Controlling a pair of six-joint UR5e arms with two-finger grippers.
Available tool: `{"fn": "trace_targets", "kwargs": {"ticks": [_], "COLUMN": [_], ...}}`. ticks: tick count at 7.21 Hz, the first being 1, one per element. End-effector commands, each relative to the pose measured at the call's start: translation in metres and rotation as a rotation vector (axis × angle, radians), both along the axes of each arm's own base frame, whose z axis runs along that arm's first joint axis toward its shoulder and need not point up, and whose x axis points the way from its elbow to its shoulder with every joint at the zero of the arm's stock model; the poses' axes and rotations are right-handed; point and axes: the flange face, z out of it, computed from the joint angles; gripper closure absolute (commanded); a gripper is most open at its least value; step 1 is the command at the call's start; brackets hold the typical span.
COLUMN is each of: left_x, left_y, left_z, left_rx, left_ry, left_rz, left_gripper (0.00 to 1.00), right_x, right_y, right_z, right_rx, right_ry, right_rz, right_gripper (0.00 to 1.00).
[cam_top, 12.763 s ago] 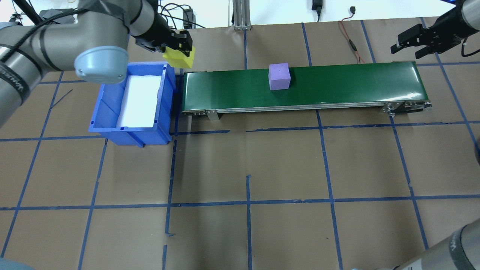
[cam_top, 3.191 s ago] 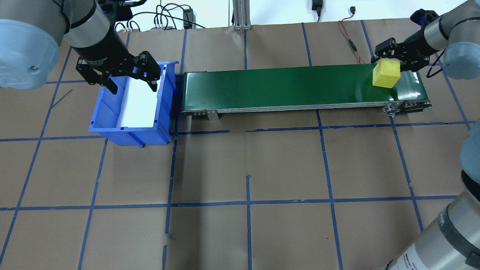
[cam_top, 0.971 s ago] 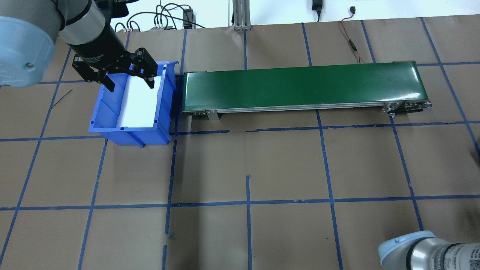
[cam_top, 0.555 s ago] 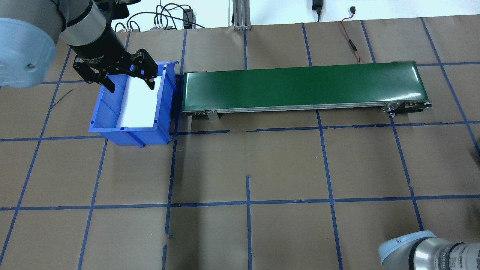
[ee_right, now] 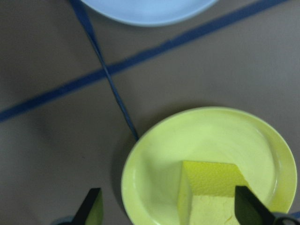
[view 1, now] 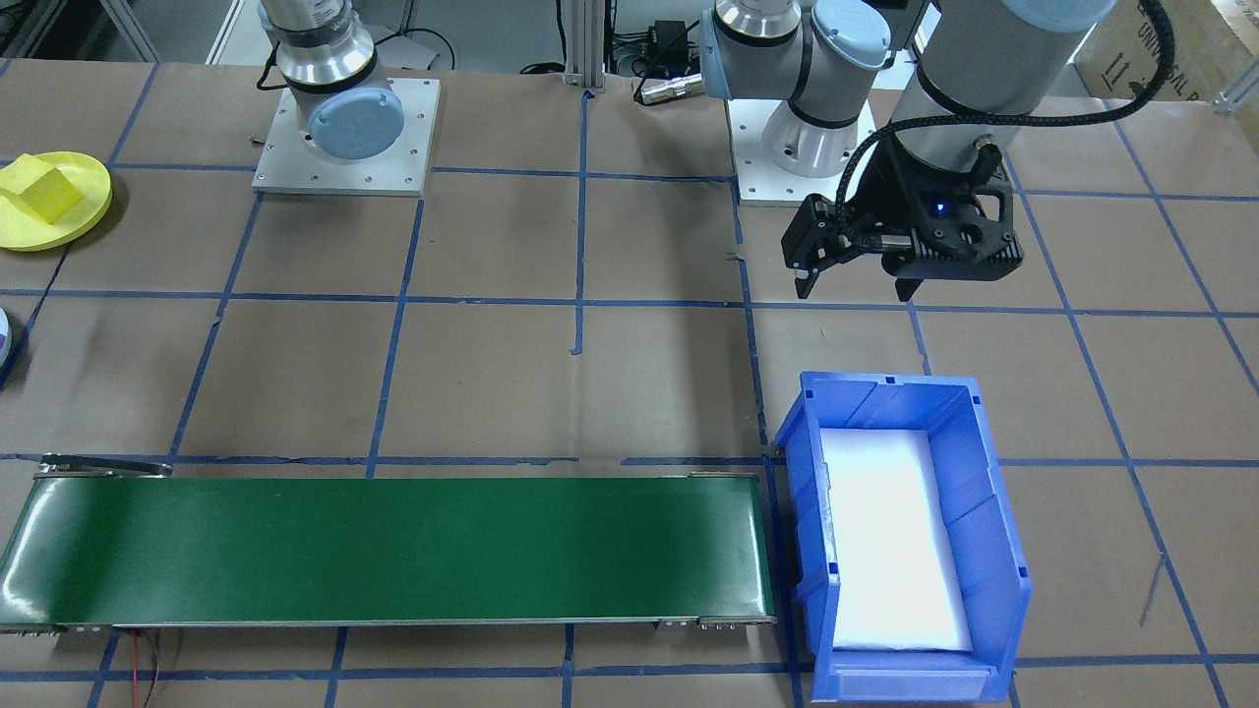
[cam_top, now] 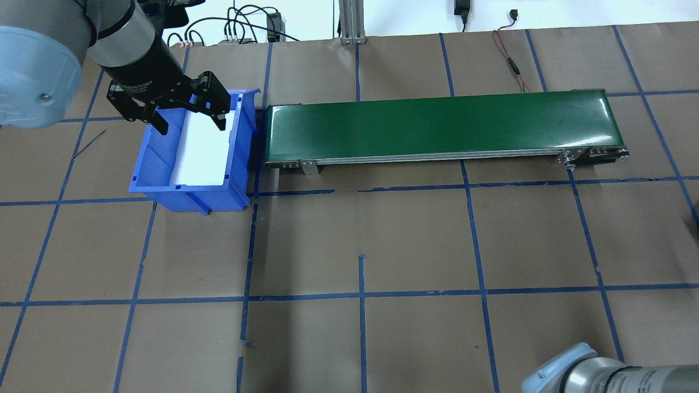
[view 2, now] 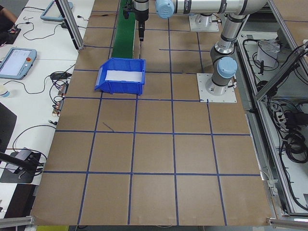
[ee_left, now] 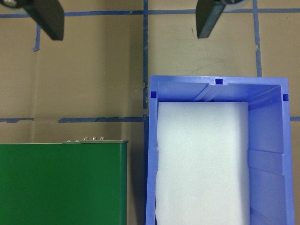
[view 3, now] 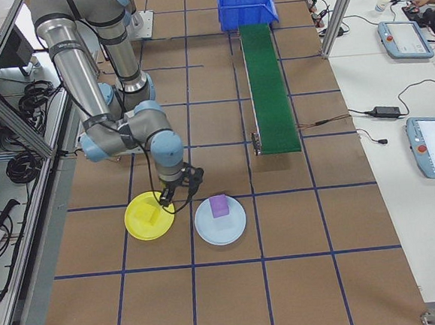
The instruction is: Move block left to right into plate
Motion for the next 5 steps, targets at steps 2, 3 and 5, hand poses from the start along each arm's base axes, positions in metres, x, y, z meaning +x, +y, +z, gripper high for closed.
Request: {"fn": "trace_targets", "kwargs": {"ticks": [2, 3, 5], "left_x": [-0.001, 0.0, -0.004], "left_y": [0.0, 0.0, -0.005], "left_z": [0.0, 0.0, 0.002], "left_rx": [0.001, -0.005, -0.052], "left_ry": [-0.003, -0.003, -0.008], "left_rz": [-0.002, -0.009, -0.092], "left_gripper": [0.0, 0.0, 0.0], "right_x": [0.209, 0.269, 0.358], "right_y": [-0.13, -0.137, -0.13], "right_z": [0.091, 0.114, 0.164], "right_rx": [-0.044, -0.087, -0.116], "right_ry": [0.039, -0.002, -0.071], "right_rz": [0.143, 0.131, 0.19], "right_gripper": [0.0, 0.0, 0.0]}}
